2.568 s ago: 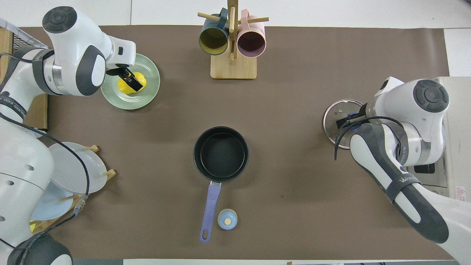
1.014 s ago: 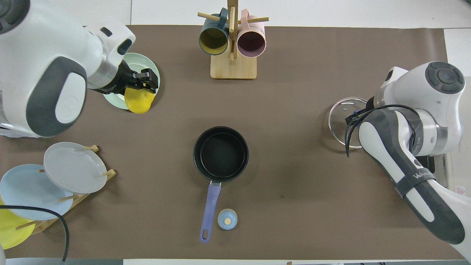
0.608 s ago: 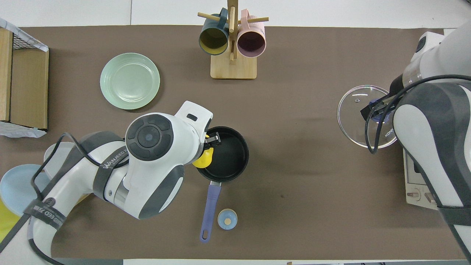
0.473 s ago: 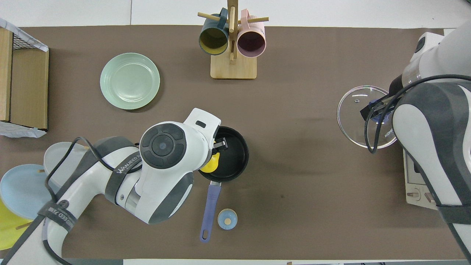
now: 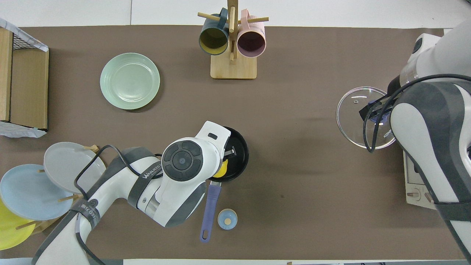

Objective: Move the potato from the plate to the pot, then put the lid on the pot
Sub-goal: 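Release the potato into the saucepan and withdraw the left gripper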

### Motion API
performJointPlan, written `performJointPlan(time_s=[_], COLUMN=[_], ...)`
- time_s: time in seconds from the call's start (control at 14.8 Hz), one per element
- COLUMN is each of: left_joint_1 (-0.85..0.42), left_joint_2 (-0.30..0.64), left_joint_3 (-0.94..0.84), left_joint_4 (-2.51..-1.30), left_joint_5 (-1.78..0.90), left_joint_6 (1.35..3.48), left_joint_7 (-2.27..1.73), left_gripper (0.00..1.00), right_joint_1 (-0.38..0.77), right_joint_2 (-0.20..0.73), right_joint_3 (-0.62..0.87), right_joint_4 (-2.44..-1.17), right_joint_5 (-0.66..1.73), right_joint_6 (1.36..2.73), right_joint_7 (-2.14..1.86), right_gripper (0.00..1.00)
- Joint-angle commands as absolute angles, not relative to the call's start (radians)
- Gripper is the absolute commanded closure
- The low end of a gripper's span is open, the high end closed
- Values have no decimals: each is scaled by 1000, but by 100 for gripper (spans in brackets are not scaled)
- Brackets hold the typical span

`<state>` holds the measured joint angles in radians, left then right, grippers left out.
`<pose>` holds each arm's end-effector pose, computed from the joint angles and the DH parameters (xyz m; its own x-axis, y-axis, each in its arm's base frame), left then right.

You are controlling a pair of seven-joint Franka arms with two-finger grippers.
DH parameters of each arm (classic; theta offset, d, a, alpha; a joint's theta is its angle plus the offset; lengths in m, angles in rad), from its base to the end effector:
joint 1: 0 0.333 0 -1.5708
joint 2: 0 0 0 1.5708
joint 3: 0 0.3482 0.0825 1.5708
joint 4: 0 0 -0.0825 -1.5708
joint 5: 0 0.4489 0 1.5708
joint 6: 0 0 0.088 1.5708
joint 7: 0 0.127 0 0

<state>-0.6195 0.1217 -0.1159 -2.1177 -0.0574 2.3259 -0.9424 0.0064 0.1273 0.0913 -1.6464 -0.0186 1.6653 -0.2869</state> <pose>0.4635 -0.4211 0.3367 0.9699 0.2436 0.0026 0.2421 -0.9647 0.1041 0.6533 0.0591 0.5228 0.9203 0.3767 -0.1051 0.3764 -0.9262 -0.0241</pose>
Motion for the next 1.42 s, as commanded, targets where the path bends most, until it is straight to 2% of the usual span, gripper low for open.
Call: performJointPlan(time_s=[0.0, 0.14, 1.01, 1.08, 1.15, 1.22, 1.35], left_joint_1=[-641, -660, -695, -693, -692, -690, -683], left_joint_2=[146, 179, 212, 212, 212, 212, 207], left_joint_3=[-97, -95, -94, -94, -94, -94, -94], left_joint_4=[-2131, -2131, -2164, -2166, -2166, -2164, -2154], left_joint_5=[-66, -58, -52, -52, -51, -51, -51], left_joint_6=[2365, 2390, 2416, 2416, 2415, 2408, 2401], left_joint_7=[-957, -959, -951, -948, -936, -918, -907], left_gripper=[100, 100, 100, 93, 28, 0, 0], right_joint_1=[0, 2, -2, -2, -2, 0, 0], right_joint_2=[121, 123, 121, 121, 121, 121, 121], right_joint_3=[103, 109, 164, 164, 164, 164, 166], right_joint_4=[-1640, -1635, -1631, -1631, -1631, -1632, -1631], right_joint_5=[-2, -2, -2, 0, -2, -2, -2], right_joint_6=[1652, 1651, 1652, 1652, 1654, 1657, 1664], right_joint_7=[-278, -275, -189, -189, -187, -183, -176], right_gripper=[100, 100, 100, 100, 100, 100, 100])
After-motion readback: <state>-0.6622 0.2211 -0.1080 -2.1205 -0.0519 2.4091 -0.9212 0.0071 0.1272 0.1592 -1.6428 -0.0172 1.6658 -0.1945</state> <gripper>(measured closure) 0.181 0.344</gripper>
